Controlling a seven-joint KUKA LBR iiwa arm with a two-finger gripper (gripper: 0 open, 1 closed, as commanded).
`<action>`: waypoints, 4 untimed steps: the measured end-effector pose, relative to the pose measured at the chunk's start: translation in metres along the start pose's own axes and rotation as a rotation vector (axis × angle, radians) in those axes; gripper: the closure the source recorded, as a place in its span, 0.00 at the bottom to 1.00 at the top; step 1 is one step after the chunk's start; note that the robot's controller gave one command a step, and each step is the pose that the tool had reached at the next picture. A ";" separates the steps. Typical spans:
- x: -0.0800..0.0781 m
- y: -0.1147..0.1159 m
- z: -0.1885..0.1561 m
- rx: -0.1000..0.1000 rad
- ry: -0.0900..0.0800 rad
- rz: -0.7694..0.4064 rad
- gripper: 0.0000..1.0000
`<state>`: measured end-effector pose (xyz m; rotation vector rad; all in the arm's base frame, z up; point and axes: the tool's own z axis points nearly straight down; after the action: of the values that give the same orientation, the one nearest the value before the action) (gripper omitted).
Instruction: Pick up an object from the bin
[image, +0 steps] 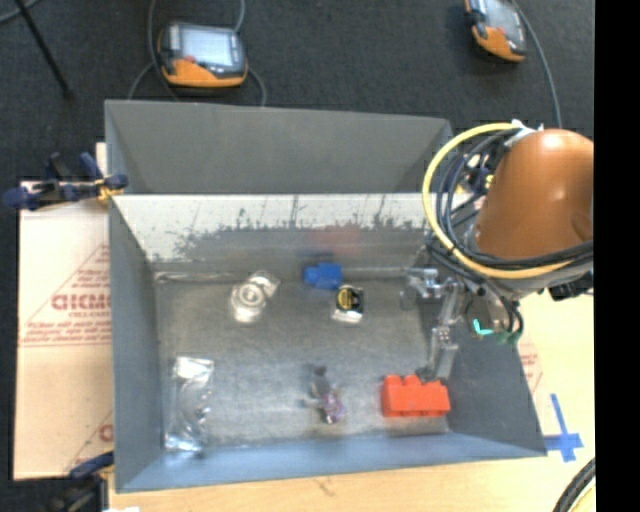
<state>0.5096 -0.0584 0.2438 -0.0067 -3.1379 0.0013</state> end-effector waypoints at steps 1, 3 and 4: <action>0.019 0.058 0.109 -0.002 0.002 -0.125 0.00; 0.031 -0.046 0.112 0.002 0.000 -0.158 0.00; 0.016 -0.053 0.175 0.002 -0.007 -0.304 0.00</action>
Offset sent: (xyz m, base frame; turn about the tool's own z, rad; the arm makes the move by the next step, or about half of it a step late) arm -0.0175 0.0567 -0.1054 -0.1201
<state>0.4925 -0.1119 0.0690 0.4698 -3.1095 0.0043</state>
